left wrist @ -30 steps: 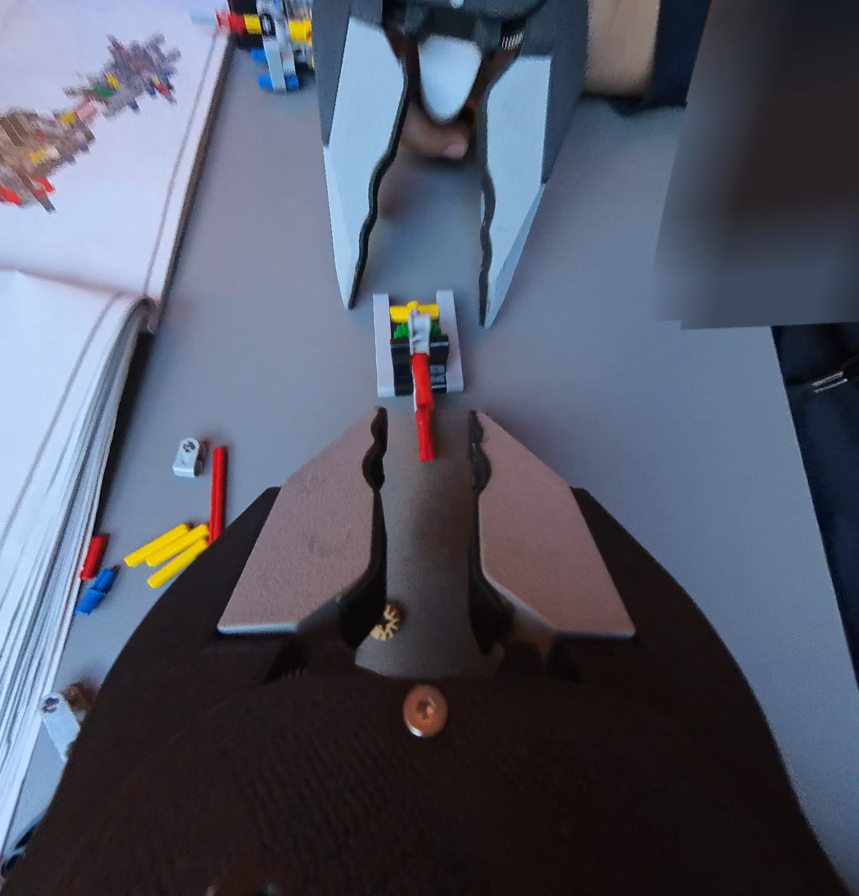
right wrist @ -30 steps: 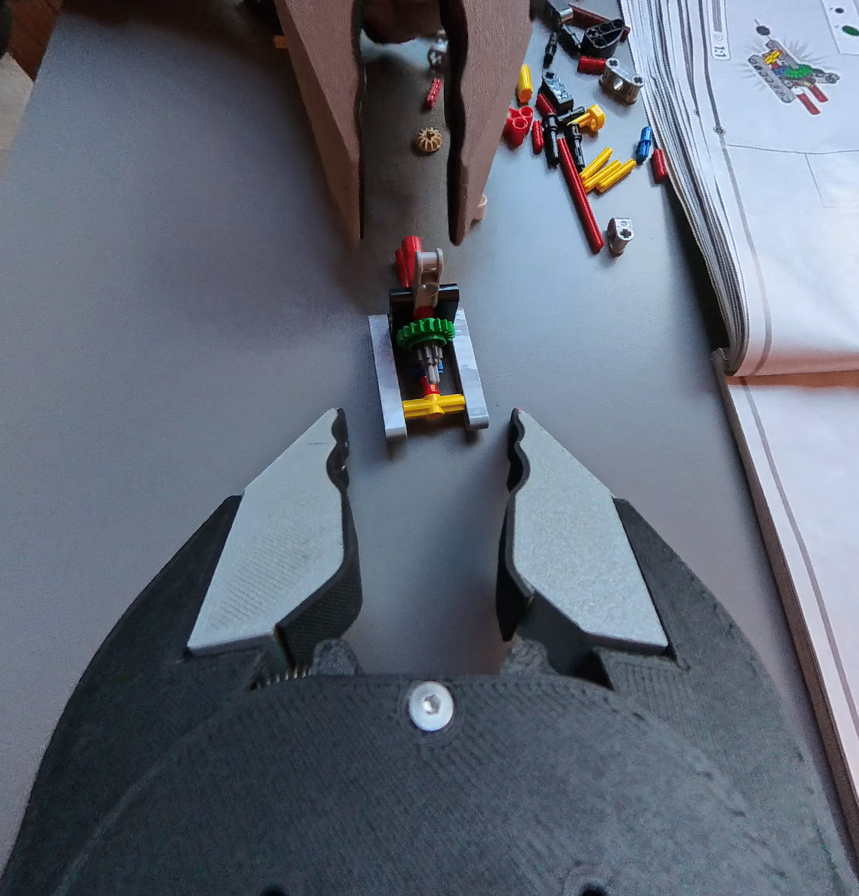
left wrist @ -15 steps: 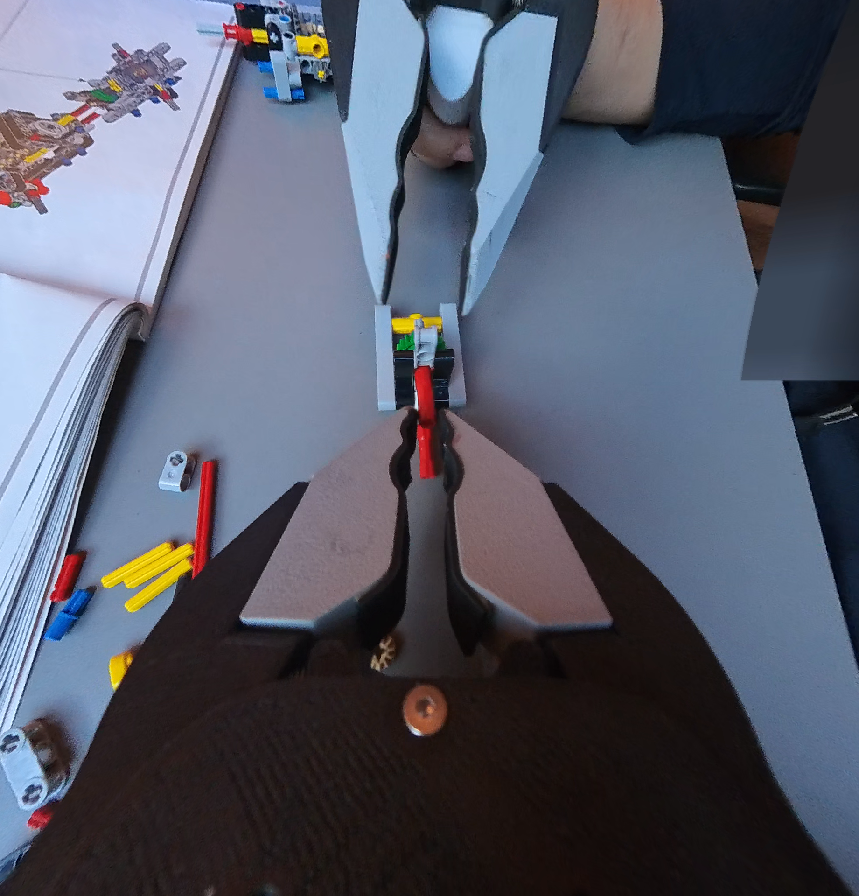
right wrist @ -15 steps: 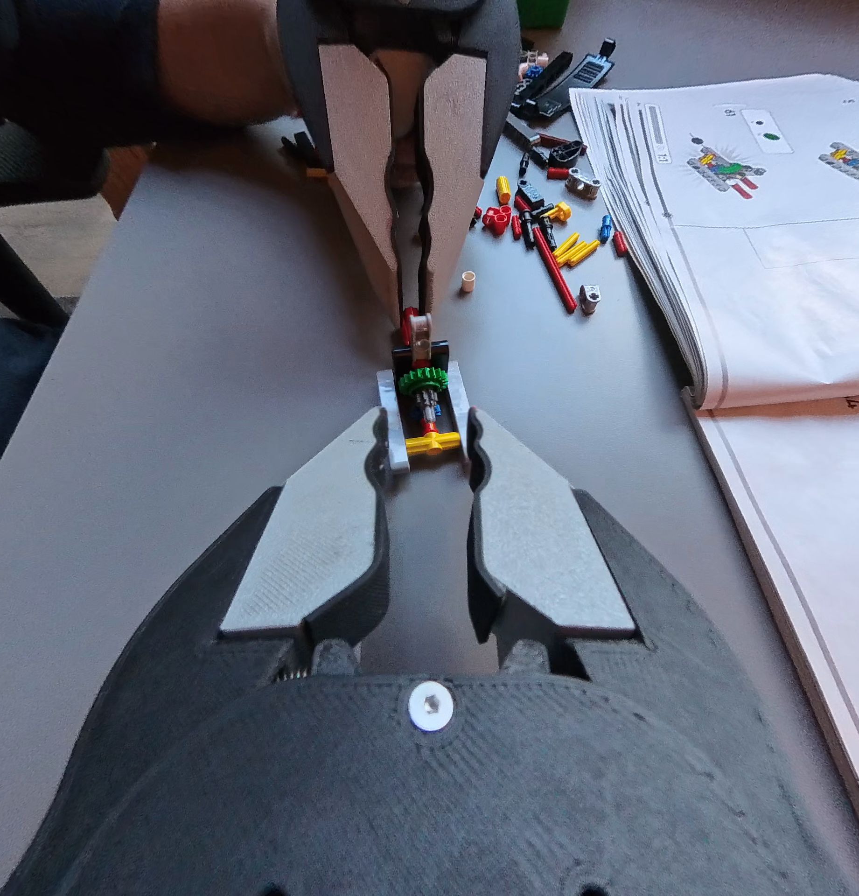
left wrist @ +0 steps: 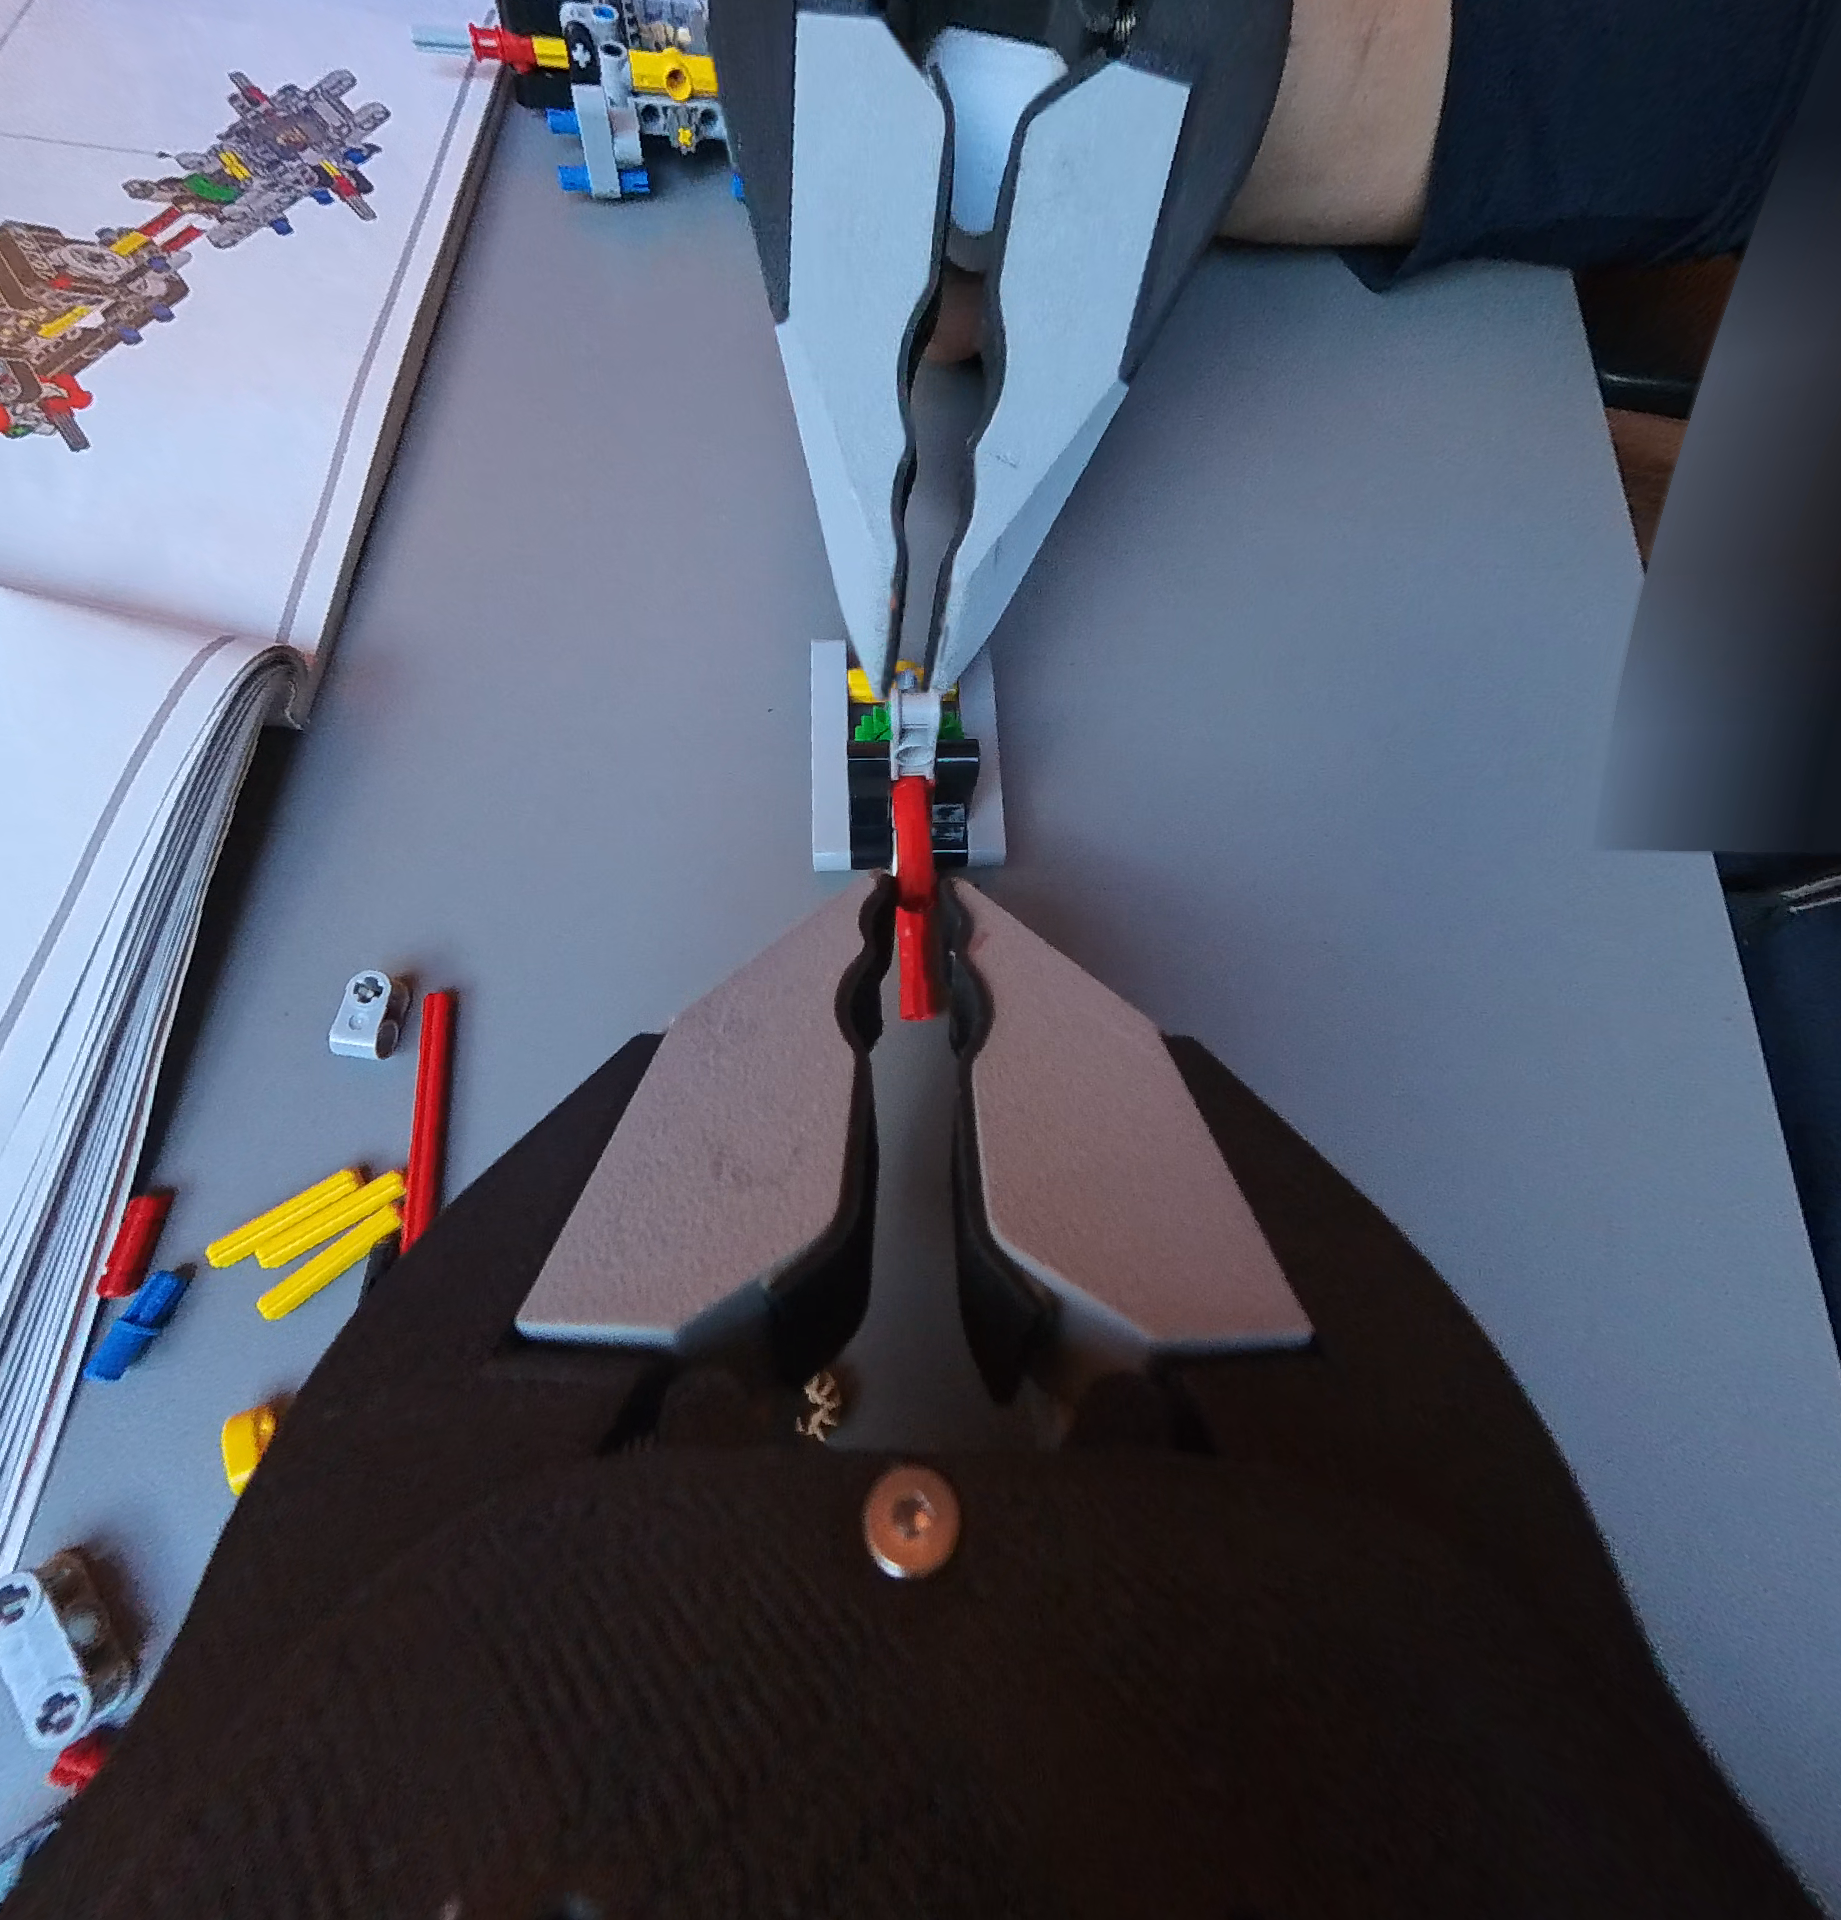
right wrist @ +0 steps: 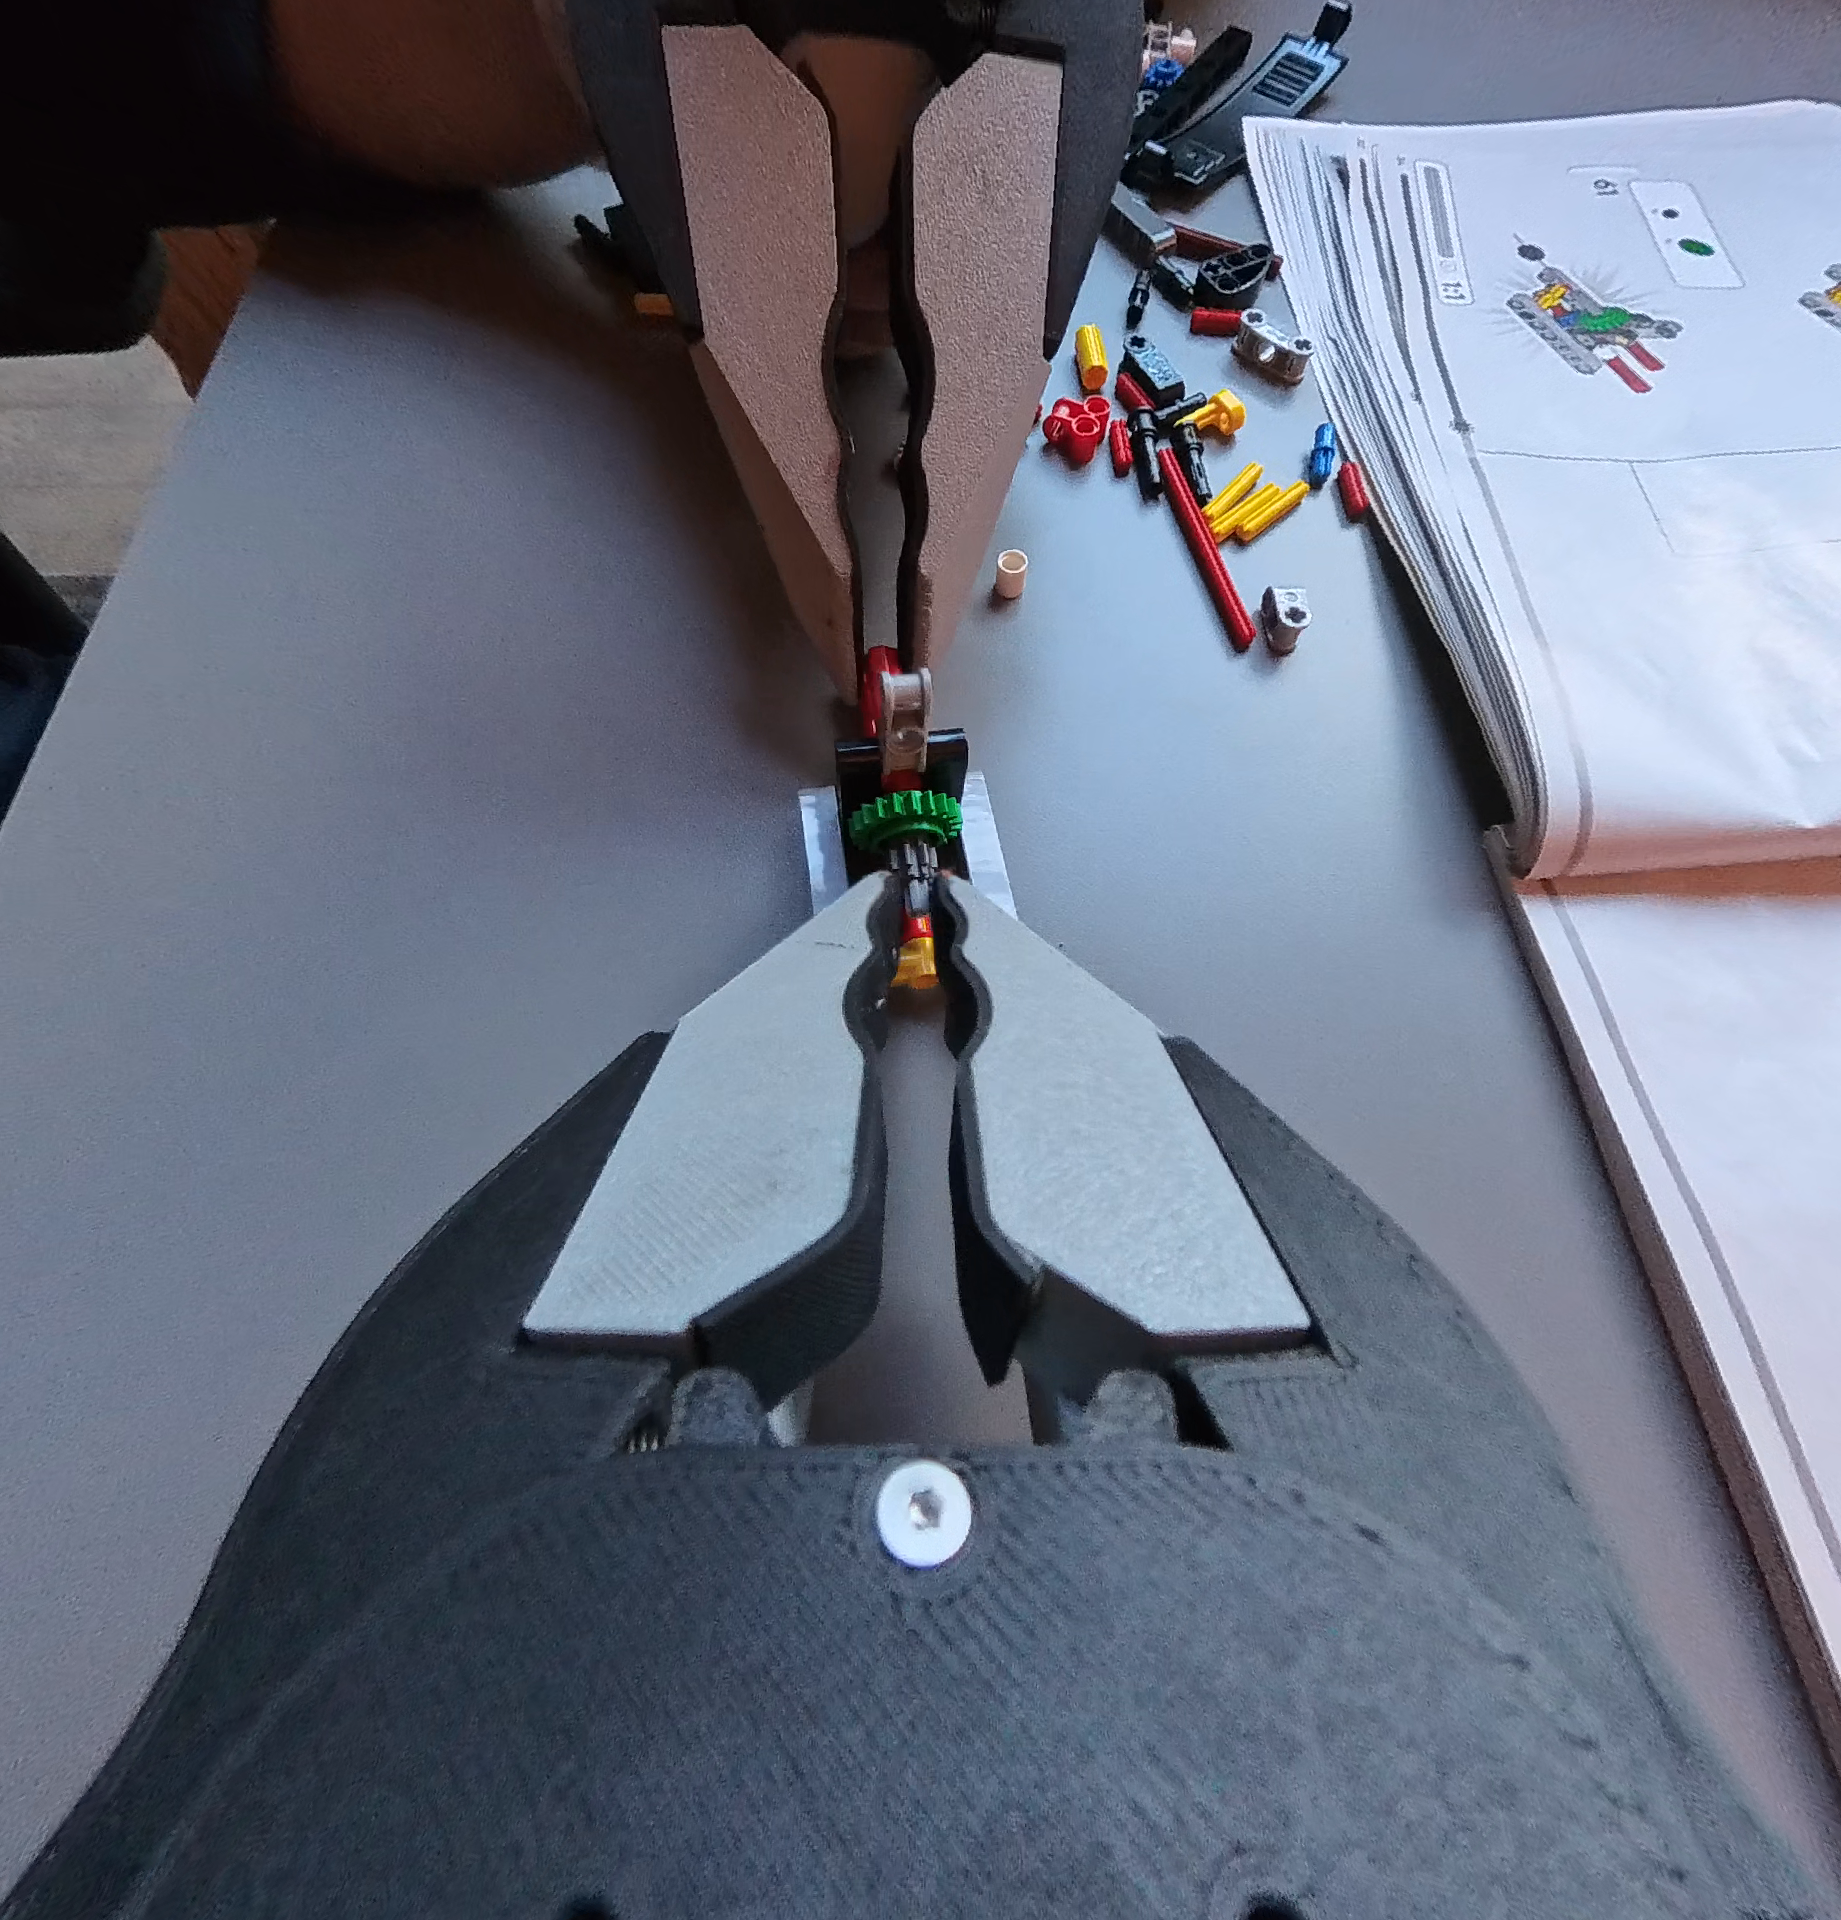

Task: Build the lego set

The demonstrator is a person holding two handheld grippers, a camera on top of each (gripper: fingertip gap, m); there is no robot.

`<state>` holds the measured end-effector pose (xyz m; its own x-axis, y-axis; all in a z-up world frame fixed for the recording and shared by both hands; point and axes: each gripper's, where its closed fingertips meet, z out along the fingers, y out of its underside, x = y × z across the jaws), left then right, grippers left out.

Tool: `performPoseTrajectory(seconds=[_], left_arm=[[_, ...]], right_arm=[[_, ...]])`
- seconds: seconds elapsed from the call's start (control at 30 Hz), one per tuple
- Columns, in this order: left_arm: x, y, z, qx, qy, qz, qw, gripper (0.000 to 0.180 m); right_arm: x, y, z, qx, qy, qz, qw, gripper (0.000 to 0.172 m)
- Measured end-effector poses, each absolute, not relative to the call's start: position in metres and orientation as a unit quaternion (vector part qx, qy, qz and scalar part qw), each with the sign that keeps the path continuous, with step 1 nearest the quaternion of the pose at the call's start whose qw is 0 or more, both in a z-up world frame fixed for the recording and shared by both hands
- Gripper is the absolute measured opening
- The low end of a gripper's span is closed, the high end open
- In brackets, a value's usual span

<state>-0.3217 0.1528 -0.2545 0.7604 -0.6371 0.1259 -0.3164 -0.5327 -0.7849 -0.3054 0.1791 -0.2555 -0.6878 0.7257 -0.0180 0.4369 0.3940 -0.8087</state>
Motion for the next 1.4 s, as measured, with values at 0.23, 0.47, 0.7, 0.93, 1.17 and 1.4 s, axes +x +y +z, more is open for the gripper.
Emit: performPoseTrajectory(seconds=[0.23, 0.47, 0.7, 0.93, 1.17, 1.4], left_arm=[[-0.322, 0.153, -0.254, -0.850, 0.283, -0.200, 0.397, 0.003], [-0.317, 0.151, -0.261, -0.855, 0.296, -0.194, 0.380, 0.003], [-0.319, 0.153, -0.263, -0.862, 0.282, -0.195, 0.373, 0.003], [-0.319, 0.154, -0.264, -0.864, 0.284, -0.186, 0.372, 0.005], [-0.326, 0.153, -0.255, -0.857, 0.274, -0.198, 0.388, 0.015], [-0.330, 0.152, -0.256, -0.861, 0.274, -0.189, 0.384, 0.017]], right_arm=[[-0.305, 0.176, -0.263, -0.347, -0.833, 0.390, 0.184, 0.001], [-0.302, 0.171, -0.242, -0.370, -0.785, 0.487, 0.101, 0.000], [-0.305, 0.173, -0.246, -0.386, -0.781, 0.482, 0.094, 0.000], [-0.308, 0.175, -0.241, -0.401, -0.762, 0.501, 0.085, 0.000], [-0.308, 0.177, -0.240, -0.407, -0.755, 0.510, 0.071, 0.006], [-0.303, 0.177, -0.240, -0.401, -0.757, 0.512, 0.067, 0.018]])
